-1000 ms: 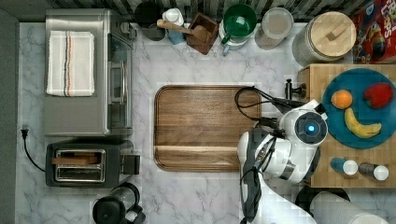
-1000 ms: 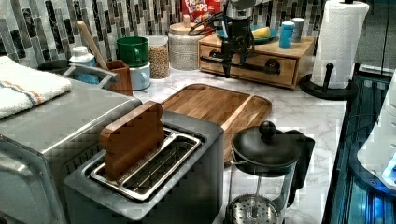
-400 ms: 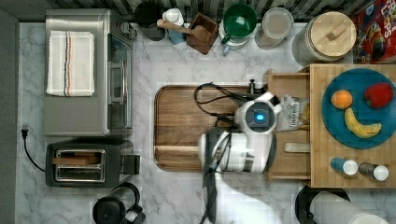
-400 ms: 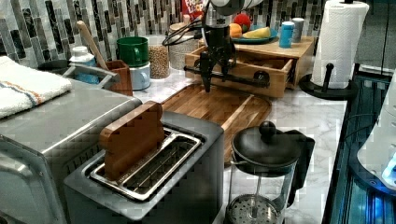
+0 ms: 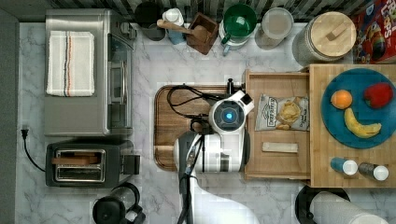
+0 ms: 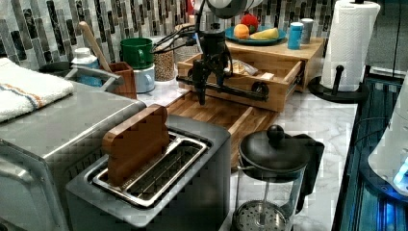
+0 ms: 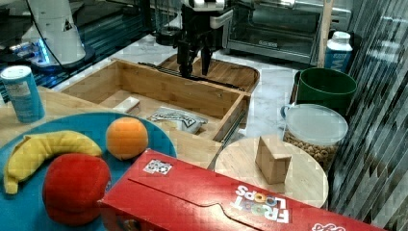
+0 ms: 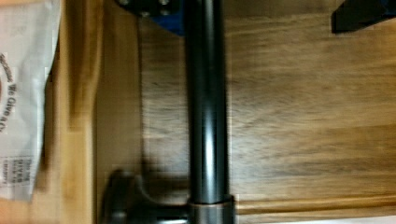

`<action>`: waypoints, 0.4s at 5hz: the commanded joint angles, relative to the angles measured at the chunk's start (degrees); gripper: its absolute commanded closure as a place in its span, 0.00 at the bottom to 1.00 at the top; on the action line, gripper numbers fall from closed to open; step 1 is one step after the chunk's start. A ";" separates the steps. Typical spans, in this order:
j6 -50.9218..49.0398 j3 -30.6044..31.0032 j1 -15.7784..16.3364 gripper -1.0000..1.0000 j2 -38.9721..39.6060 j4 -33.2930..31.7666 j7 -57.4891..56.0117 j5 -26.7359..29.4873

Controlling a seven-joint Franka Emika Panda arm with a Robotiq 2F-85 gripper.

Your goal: Open the drawer.

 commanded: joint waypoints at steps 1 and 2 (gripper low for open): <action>-5.80 5.30 3.80 0.00 -2.98 2.11 6.21 5.83; -5.78 5.65 3.46 0.00 -2.98 2.11 6.26 5.75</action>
